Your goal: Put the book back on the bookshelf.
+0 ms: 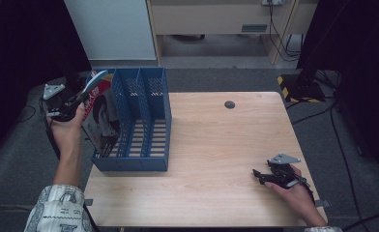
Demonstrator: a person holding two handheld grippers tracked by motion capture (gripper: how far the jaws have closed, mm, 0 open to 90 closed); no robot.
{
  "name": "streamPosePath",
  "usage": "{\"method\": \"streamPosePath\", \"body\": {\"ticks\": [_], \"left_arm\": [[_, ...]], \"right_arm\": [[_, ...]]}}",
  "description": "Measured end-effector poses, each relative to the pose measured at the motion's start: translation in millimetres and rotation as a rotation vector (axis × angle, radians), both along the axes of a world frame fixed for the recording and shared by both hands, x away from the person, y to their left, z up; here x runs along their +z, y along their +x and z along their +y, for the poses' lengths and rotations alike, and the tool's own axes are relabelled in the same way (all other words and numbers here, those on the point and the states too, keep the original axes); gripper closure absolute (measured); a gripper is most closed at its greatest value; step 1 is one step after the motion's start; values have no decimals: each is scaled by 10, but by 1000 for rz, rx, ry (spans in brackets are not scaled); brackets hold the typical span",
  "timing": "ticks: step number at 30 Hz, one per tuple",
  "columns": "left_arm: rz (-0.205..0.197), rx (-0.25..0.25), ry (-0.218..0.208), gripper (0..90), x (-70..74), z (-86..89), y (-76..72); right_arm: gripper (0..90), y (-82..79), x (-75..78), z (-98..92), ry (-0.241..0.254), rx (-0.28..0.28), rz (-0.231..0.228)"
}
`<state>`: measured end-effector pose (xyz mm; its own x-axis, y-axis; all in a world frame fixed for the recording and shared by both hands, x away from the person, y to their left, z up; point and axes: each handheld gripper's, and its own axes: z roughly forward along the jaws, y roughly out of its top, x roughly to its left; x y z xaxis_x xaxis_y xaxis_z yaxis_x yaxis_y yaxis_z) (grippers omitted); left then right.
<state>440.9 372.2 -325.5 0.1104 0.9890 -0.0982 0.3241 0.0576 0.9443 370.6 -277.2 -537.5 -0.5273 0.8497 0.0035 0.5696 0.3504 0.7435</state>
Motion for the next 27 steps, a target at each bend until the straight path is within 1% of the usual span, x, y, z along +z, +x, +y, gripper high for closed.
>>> {"method": "streamPosePath", "body": {"ticks": [2, 5, 7, 9, 10, 12, 13, 14, 15, 17, 20, 24, 27], "left_arm": [[-7, -2, 28, 737, 31, -41, -13], [-20, -9, 23, 644, 71, -88, -33], [-29, -11, 23, 574, 87, -120, -46], [-29, -17, 21, 488, 98, -149, -53], [-32, -19, 20, 462, 106, -163, -60], [-45, -37, 24, 403, 131, -197, -69], [-50, -46, 25, 384, 150, -210, -72], [-56, -52, 23, 364, 169, -224, -74], [-60, -56, 19, 341, 192, -241, -75], [-65, -79, 15, 309, 230, -281, -77], [-40, -118, 31, 263, 263, -361, -62], [-34, -141, 39, 213, 295, -458, -52], [-25, -159, 56, 179, 315, -527, -51]], "right_arm": [[242, -2, 1, 4, 3, -3, 5], [230, 9, -1, 14, 1, -2, 3], [224, 13, 0, 28, 2, -2, 10], [220, 10, 0, 43, 1, 1, 9], [216, 13, -1, 45, -3, 2, 6], [194, 17, -3, 48, -7, 2, 5], [171, 18, -3, 54, 0, -9, 16], [163, 24, -6, 55, -5, -17, 13], [160, 26, -6, 55, -6, -18, 15], [158, 28, -7, 56, -6, -18, 15], [158, 28, -7, 56, -6, -18, 14], [158, 28, -7, 56, -6, -18, 14], [157, 30, -8, 55, -8, -16, 13]]}}
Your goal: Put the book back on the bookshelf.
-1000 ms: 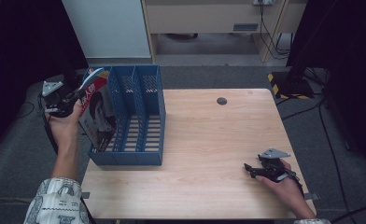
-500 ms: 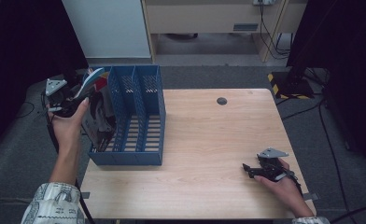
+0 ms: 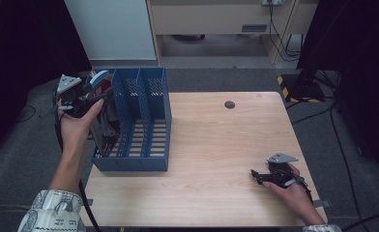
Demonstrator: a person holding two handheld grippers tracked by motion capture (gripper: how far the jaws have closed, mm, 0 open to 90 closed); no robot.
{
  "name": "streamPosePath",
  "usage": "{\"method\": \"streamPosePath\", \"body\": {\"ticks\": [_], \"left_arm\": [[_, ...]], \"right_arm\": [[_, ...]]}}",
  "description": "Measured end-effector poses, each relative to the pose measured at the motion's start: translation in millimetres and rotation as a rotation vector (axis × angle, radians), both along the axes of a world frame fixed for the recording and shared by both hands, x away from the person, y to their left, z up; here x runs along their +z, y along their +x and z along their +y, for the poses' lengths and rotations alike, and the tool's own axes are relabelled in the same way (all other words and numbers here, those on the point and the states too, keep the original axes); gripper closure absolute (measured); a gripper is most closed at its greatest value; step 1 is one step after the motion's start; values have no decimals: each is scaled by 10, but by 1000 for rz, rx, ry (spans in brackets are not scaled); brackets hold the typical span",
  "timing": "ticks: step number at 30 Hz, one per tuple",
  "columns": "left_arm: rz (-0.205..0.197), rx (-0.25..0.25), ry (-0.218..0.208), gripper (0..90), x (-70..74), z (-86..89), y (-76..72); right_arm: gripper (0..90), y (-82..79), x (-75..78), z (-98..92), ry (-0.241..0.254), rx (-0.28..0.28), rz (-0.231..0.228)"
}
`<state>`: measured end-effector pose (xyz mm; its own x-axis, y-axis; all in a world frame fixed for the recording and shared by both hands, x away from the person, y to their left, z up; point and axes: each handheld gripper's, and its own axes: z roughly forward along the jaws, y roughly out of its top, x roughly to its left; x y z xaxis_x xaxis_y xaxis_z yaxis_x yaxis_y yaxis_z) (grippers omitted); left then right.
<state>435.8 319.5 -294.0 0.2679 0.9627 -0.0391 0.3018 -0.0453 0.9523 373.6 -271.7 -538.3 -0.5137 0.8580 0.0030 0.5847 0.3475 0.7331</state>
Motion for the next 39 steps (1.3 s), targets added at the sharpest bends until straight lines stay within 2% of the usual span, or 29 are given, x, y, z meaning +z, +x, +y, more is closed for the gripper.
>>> {"method": "streamPosePath", "body": {"ticks": [3, 8, 16, 18, 20, 29, 39], "left_arm": [[2, -21, -9, 167, 15, -61, 3], [15, -48, 10, 140, 14, -170, 12], [33, -108, 13, 103, -16, -404, -5], [40, -130, 7, 95, -43, -467, -7], [55, -150, 21, 82, -73, -539, -1], [88, -216, 36, 67, -231, -779, 1], [127, -260, 59, 63, -451, -943, -14]], "right_arm": [[157, 0, 0, 0, 0, 0, 0], [153, 0, 1, 2, 1, 2, 2], [152, 0, 1, 2, 0, 1, 2], [152, 0, 1, 2, 0, 2, 2], [152, 0, 0, 2, 0, 3, 1], [151, -1, 1, 3, 0, 2, 3], [151, 0, 0, 3, 1, 2, 2]]}}
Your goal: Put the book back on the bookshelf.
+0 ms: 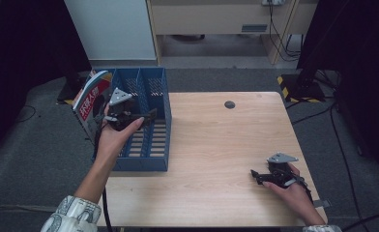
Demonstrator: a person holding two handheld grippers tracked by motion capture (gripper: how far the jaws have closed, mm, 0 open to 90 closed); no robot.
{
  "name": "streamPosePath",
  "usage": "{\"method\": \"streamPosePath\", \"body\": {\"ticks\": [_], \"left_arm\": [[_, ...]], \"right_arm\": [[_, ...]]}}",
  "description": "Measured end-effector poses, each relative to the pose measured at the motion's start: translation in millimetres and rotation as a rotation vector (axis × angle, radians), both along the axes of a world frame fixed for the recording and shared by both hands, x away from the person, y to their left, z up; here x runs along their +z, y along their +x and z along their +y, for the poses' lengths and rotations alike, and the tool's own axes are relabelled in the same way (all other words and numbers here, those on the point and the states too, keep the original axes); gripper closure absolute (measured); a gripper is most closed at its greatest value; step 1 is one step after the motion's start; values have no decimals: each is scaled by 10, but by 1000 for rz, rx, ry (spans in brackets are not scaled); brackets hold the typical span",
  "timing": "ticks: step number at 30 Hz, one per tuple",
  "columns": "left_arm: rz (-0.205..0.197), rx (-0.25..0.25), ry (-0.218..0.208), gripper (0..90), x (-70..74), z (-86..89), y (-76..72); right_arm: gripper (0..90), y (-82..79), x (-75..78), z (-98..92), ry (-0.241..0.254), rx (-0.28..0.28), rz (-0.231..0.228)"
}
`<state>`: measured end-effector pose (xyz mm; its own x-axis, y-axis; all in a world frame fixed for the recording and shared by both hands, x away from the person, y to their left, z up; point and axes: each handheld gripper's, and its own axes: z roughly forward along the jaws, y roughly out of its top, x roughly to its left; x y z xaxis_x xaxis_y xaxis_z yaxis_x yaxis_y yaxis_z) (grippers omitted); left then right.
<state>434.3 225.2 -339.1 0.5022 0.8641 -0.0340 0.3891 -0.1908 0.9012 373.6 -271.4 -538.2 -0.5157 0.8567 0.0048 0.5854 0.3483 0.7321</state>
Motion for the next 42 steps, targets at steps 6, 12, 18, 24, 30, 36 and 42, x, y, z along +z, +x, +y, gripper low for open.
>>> {"method": "streamPosePath", "body": {"ticks": [6, 12, 18, 24, 30, 36, 42], "left_arm": [[9, -19, 0, 62, -71, -78, -34], [10, -36, -6, 63, -100, -150, -66], [17, -77, -8, 62, -157, -284, -130], [27, -109, -3, 35, -196, -447, -189], [44, -150, -2, 17, -282, -645, -255], [57, -194, 4, 19, -391, -849, -317], [58, -213, 64, 24, -503, -1034, -369]], "right_arm": [[150, -1, 0, 0, -1, -1, 1], [147, -2, 0, 4, -2, -2, 2], [143, -3, -1, 9, -1, -5, 3], [142, -4, -1, 12, 0, -7, 4], [141, -3, -1, 12, 1, -5, 5], [139, -1, -1, 11, 0, -4, 4], [139, -1, -1, 12, -1, -4, 3]]}}
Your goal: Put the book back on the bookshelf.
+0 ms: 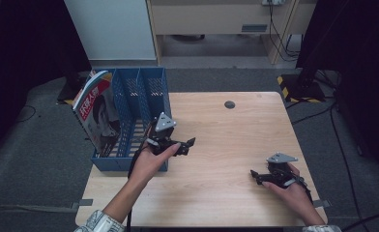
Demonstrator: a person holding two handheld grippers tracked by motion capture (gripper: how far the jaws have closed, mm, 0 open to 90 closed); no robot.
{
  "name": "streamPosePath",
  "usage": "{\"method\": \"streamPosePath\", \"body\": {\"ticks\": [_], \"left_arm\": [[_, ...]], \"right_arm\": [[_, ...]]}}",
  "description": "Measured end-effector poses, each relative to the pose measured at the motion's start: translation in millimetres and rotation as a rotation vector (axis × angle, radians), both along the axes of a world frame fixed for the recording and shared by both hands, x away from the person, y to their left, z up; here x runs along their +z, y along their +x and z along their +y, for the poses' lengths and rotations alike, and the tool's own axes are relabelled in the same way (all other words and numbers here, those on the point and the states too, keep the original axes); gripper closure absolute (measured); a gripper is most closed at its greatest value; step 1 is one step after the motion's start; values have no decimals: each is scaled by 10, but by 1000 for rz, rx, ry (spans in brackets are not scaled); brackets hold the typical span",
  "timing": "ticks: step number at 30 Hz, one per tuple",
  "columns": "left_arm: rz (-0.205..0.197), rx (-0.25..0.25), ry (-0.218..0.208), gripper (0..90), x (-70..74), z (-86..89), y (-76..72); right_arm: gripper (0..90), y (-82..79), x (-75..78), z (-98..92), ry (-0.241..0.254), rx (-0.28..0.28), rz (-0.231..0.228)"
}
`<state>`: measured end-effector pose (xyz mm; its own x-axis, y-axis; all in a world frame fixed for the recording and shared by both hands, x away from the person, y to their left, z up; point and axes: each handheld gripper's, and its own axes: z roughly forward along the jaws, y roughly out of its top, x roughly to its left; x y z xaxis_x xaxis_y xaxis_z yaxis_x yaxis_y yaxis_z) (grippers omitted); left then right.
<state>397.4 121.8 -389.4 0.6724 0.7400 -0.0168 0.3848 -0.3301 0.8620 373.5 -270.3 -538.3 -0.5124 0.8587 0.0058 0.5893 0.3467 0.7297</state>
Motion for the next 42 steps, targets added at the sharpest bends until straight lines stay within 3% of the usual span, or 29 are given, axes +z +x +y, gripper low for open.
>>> {"method": "streamPosePath", "body": {"ticks": [9, 15, 21, 29, 42], "left_arm": [[33, -31, -8, 29, -139, -193, -44], [39, -63, -3, 29, -200, -390, -77], [69, -97, -6, 33, -339, -600, -106], [108, -152, 29, 46, -580, -836, -144], [171, -170, 72, 47, -925, -1017, -182]], "right_arm": [[139, -1, 0, 1, 1, 0, 2], [139, -1, 0, 0, 0, 0, 1], [138, -1, 1, 0, 1, 3, 3], [137, -1, 1, 0, 1, 3, 3], [136, -1, 1, 0, 1, 4, 3]]}}
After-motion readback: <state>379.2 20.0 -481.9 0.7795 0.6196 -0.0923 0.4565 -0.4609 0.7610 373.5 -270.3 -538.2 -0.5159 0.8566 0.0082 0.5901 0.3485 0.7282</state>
